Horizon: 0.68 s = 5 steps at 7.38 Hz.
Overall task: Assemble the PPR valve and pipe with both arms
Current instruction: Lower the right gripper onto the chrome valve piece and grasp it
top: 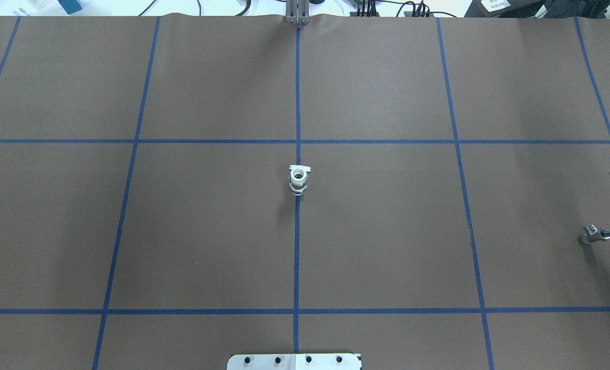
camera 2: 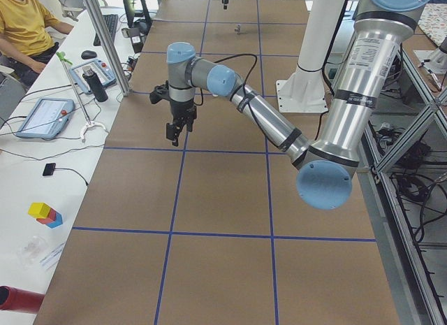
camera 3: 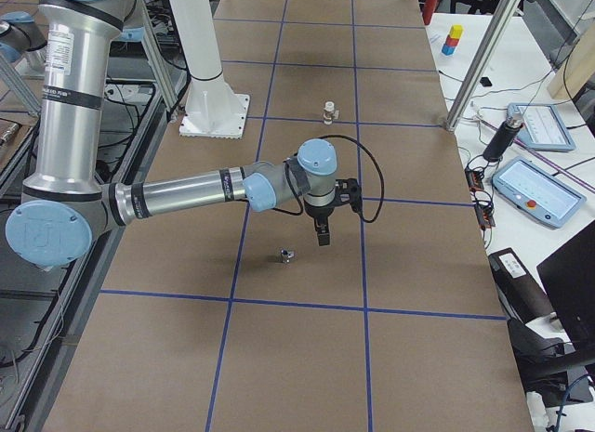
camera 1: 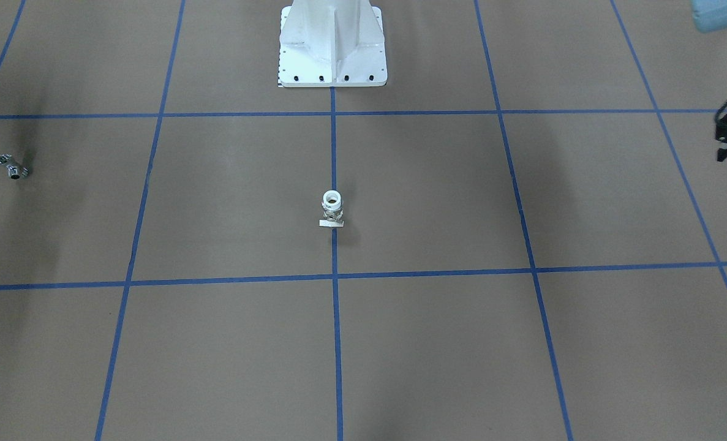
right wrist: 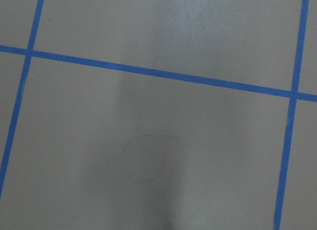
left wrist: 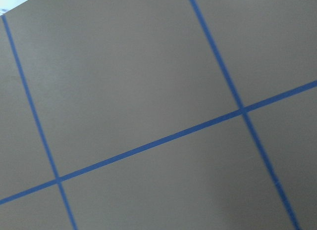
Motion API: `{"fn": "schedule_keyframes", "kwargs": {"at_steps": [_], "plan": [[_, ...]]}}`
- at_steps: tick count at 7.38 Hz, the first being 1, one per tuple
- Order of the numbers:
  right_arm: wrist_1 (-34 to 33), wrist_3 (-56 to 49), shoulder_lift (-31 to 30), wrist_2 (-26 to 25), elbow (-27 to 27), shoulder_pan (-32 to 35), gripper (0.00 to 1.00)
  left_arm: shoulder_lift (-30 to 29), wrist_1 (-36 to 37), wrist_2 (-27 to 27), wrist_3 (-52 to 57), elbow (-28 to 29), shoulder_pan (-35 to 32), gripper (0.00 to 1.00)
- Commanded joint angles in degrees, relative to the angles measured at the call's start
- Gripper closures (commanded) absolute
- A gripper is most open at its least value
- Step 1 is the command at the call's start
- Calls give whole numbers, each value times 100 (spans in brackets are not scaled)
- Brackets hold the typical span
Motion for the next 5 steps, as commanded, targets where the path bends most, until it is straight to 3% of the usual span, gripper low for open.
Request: {"fn": "schedule_keyframes", "kwargs": {"at_steps": [1,5], "plan": [[997,14,-755,-228,-25,-339,0,500,-441,-133,447,429,-536,0],[1835,32,-944,-237,-456,-681,2,765,-629,-142,465,368,-546,0]]}}
